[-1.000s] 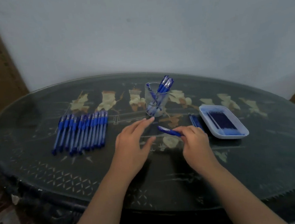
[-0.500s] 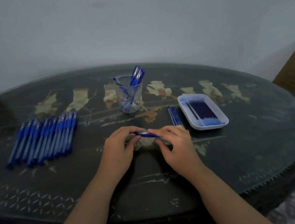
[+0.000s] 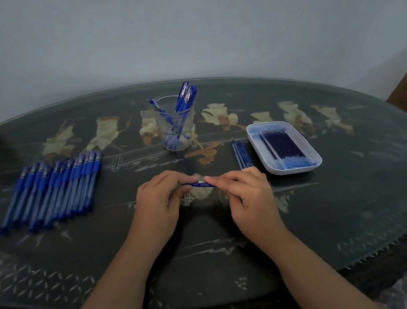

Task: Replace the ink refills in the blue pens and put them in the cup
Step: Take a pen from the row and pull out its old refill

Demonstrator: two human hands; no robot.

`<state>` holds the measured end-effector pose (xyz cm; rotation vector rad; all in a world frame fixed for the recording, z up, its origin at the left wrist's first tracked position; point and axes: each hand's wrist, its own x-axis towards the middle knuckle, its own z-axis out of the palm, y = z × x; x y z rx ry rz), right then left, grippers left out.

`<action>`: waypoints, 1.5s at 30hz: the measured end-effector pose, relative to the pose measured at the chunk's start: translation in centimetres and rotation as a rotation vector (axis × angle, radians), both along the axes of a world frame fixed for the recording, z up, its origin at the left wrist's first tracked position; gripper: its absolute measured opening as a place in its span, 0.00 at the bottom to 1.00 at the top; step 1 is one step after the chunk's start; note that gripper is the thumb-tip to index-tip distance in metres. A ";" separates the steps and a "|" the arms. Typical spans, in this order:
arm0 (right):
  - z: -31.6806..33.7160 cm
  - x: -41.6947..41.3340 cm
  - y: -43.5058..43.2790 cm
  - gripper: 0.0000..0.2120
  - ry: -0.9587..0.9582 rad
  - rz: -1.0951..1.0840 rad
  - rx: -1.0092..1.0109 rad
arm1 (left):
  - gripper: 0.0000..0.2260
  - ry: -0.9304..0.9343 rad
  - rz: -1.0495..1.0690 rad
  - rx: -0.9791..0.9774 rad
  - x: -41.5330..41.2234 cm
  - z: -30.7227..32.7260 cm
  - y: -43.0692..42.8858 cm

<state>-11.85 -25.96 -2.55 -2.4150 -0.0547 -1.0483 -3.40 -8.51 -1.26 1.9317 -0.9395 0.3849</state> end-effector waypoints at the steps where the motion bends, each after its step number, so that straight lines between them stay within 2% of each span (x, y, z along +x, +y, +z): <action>1: 0.0 0.0 0.1 0.19 -0.003 -0.003 0.002 | 0.09 0.001 0.003 -0.005 0.0 -0.1 0.0; 10: 0.3 -0.2 0.5 0.16 -0.040 -0.011 0.025 | 0.10 0.117 0.050 0.020 -0.5 -0.2 0.0; 25: 0.6 -0.6 1.0 0.13 -0.064 -0.054 0.009 | 0.10 0.185 0.145 0.037 -1.7 1.0 -0.2; 28: 0.6 -0.6 1.1 0.11 -0.064 -0.039 -0.006 | 0.15 0.202 0.155 0.063 -1.5 0.9 -0.2; 32: 0.5 -0.7 0.2 0.11 -0.088 -0.115 0.086 | 0.11 0.348 0.258 -0.056 -0.8 1.1 0.7; 37: 0.5 -0.4 0.4 0.12 -0.088 -0.109 0.073 | 0.09 0.222 0.256 -0.021 -0.8 0.8 0.3; 45: 0.3 -0.3 0.2 0.13 -0.001 -0.120 0.026 | 0.10 0.162 0.349 0.238 -0.6 0.3 0.1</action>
